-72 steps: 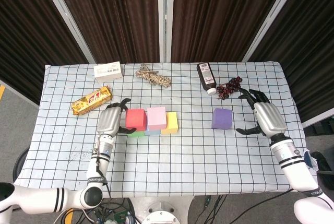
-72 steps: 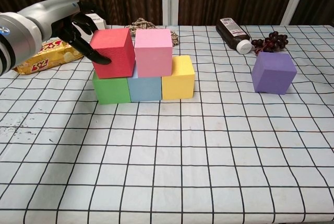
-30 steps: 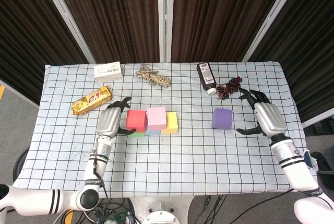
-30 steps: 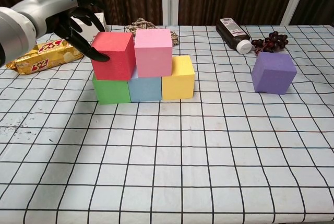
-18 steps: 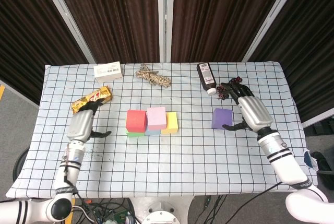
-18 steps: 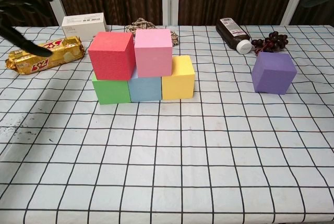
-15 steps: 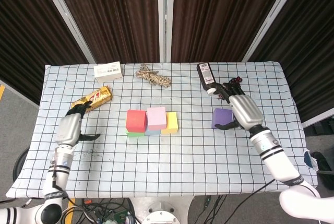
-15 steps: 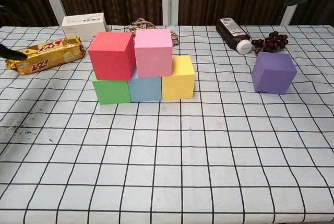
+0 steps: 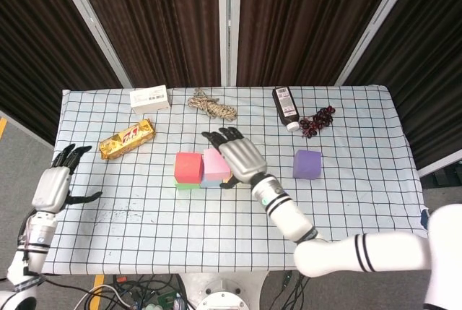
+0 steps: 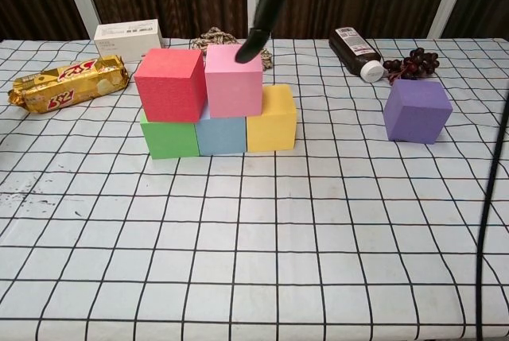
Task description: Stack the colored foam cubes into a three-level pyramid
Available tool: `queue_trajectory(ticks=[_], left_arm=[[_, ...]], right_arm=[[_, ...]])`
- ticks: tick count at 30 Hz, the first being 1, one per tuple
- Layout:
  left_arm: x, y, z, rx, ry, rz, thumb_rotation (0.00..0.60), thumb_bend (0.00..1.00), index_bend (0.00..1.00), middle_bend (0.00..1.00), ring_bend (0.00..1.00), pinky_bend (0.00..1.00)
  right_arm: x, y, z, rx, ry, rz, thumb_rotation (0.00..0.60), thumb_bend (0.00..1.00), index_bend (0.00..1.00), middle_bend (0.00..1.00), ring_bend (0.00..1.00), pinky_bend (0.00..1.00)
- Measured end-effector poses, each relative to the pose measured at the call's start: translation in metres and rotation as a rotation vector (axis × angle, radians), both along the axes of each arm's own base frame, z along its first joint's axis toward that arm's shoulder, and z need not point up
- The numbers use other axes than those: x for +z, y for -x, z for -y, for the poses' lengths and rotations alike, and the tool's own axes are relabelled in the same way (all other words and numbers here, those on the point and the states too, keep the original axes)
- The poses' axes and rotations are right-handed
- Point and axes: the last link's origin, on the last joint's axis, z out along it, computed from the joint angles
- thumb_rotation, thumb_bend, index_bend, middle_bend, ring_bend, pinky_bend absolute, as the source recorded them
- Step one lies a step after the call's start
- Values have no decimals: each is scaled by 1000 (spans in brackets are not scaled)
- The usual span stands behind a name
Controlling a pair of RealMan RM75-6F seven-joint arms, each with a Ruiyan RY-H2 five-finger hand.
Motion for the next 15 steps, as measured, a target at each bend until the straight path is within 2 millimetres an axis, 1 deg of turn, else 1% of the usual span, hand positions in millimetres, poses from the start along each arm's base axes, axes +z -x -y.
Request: queue_trajectory(ticks=[2,4,10,15], left_arm=[[4,13,11,1,13,-14,600,0,117,119,2,99],[8,19,18,-1,15,-23,600,0,117,119,3,99],[13,22,27,-18,15,-25,600,0,117,119,2,99],[13,23,29,-22,29,-24,600,0,117,119,3,99]], right_arm=[[-13,-12,0,8,6,-25,600,0,0,96,0,0],[-23,-20,1,9,20,-52,600,0,0,96,0,0],[-46,-30,2,-11,38,-93,600,0,0,103,0,0],[-63,-36,-1,-28,23,-100,600,0,0,146,0,0]])
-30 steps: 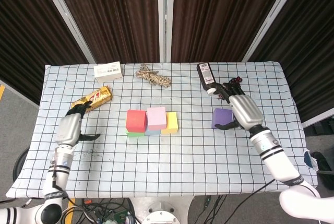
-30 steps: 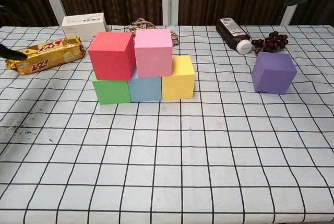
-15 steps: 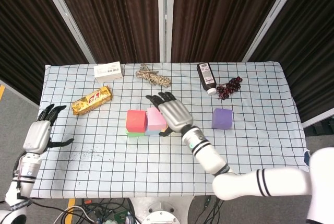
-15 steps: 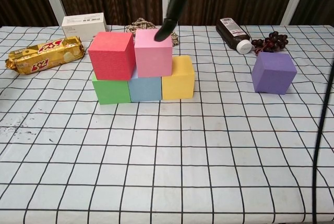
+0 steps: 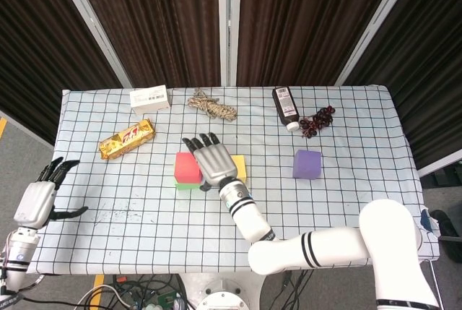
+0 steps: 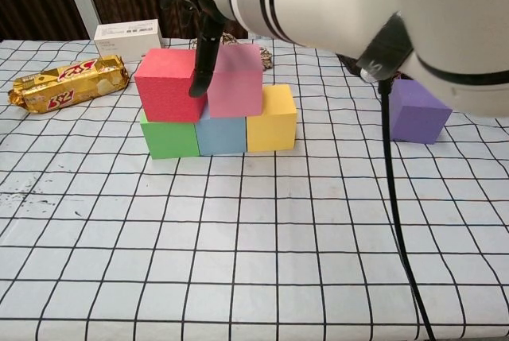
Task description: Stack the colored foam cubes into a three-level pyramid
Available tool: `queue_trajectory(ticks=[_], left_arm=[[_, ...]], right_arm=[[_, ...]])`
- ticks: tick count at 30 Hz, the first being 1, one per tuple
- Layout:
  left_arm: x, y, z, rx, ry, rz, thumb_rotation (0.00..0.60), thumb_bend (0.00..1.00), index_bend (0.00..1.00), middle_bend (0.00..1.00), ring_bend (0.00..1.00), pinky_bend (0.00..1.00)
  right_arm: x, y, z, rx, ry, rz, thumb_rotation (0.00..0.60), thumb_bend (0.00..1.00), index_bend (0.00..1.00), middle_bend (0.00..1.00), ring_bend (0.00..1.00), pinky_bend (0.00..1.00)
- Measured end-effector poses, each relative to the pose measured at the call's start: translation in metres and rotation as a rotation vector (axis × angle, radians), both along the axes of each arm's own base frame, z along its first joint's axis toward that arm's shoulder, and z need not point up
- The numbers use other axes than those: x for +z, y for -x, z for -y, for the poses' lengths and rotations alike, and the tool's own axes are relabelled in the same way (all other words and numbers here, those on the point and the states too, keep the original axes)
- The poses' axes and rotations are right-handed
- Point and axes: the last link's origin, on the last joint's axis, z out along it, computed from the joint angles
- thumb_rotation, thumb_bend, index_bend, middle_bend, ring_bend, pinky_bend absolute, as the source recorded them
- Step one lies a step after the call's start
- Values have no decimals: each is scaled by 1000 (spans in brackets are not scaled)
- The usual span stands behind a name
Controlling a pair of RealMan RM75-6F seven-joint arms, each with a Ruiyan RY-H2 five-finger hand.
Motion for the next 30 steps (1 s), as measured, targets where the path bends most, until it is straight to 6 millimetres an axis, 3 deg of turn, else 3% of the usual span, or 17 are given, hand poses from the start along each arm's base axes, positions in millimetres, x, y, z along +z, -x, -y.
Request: queue_trajectory(ticks=[12,22,30], left_arm=[[-2,4,5,-7,27,-8,600,0,117,119,3,99],[-5,7,5,-6,32,-30,600,0,117,119,2,99],[-5,10,5,2,30,-25,600,0,117,119,3,100]], right_arm=[[-17,-12,0,1,58,-12,600,0,0,289,0,0],[-24,-17,1,5,74,-37,600,7,0,331,4,0],[-22,-18,4,8,109,-36,600,95,0,372,41,0]])
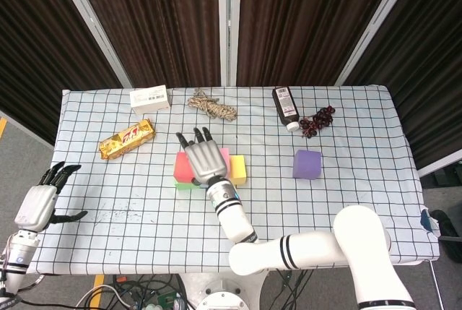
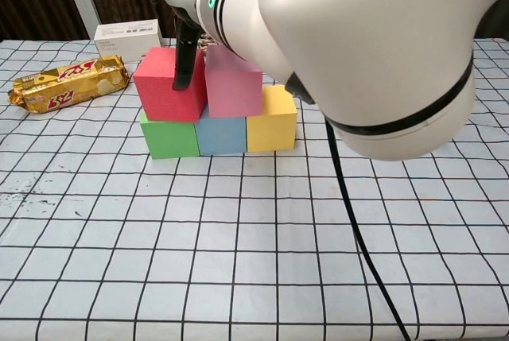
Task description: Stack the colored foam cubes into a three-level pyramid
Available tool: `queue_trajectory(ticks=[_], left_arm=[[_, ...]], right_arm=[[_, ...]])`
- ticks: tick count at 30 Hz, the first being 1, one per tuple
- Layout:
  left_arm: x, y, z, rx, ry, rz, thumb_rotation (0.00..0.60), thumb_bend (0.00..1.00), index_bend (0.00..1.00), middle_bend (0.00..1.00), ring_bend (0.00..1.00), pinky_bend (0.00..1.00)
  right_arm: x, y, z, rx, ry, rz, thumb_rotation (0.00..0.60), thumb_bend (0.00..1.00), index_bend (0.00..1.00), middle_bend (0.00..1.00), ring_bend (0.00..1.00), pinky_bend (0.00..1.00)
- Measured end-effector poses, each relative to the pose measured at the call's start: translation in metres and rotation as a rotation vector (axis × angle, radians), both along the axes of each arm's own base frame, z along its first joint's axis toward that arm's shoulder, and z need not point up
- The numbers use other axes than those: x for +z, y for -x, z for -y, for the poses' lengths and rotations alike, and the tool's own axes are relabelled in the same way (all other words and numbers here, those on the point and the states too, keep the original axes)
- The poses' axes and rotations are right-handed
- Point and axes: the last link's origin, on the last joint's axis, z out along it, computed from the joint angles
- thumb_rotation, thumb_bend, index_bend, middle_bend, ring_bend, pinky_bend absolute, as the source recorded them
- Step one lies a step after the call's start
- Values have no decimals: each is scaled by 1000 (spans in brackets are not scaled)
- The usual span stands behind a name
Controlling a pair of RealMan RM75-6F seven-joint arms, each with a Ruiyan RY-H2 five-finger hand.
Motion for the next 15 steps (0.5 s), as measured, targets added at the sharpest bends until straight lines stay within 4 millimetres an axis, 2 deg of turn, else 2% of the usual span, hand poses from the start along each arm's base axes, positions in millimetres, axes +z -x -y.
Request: queue_trajectory(ticks=[7,15], left_arm=[[-1,0,0,0,-1,4,600,0,118,119,2,100],[0,0,0,0,3,10,600,0,117,119,3,100]], right_arm=[[3,-3,2,13,21,20,600,142,0,410,68,0],[7,-7,4,41,10,62,600,151,0,415,70,0]])
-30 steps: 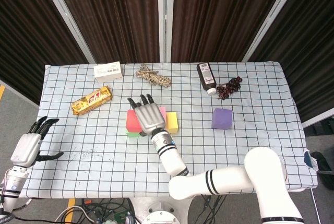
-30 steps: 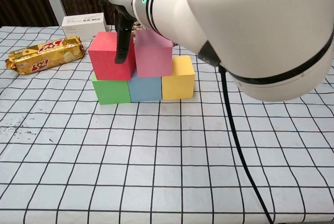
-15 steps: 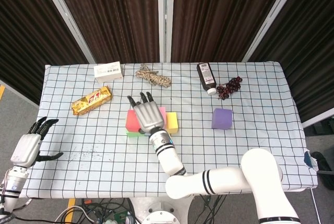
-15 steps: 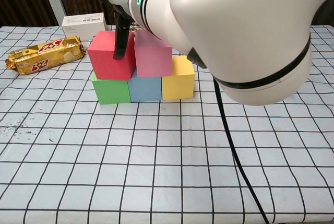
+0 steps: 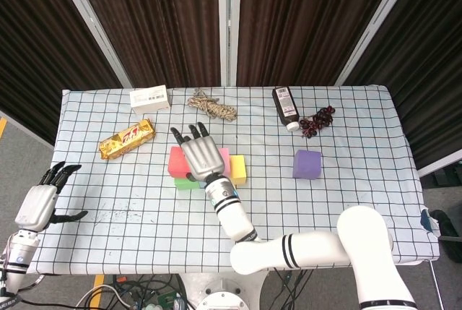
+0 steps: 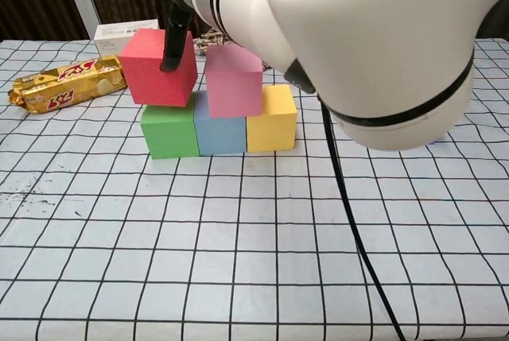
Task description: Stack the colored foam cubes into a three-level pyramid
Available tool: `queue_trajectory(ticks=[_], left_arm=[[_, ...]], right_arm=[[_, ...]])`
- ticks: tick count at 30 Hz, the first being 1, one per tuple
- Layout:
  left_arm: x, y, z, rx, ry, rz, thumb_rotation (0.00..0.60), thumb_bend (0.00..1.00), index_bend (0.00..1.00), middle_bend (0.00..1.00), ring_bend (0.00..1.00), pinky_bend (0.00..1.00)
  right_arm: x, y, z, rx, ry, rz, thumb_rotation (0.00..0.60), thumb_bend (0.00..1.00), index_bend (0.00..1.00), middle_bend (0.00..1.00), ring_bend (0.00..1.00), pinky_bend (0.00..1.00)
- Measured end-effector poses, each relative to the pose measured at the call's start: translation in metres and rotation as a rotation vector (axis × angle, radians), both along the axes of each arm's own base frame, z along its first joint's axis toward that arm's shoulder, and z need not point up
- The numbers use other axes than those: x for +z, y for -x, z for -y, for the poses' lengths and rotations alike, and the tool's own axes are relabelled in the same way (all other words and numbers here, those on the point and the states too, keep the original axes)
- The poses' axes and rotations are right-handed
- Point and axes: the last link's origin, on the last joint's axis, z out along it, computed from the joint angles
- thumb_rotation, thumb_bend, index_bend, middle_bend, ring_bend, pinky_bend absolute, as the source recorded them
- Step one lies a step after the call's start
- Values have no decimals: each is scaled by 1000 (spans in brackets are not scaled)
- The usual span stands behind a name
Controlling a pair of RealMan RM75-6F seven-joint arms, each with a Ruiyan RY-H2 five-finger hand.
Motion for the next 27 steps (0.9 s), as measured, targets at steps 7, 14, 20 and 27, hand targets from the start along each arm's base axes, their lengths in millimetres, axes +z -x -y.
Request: queue_trajectory(ticks=[7,14,20,27], left_arm=[[-1,1,-1,4,5,1,600,0,118,119,2,100],[-5,0,-1,1,15,-3,600,0,118,119,3,99],[-5,1,0,3,18,-1,600,0,117,119,2,100],[-6,0,0,4,24,6,600,0,117,119,3,100]], right_arm=[[7,3,12,53,-54,12,600,151,0,415,70,0],[8,11,25,113,-75,-20,600,151,0,414,70,0],[7,15,28,125,-67,-33,600,151,0,415,70,0],[7,19,27,118,-74,-44,600,150,0,413,70,0]])
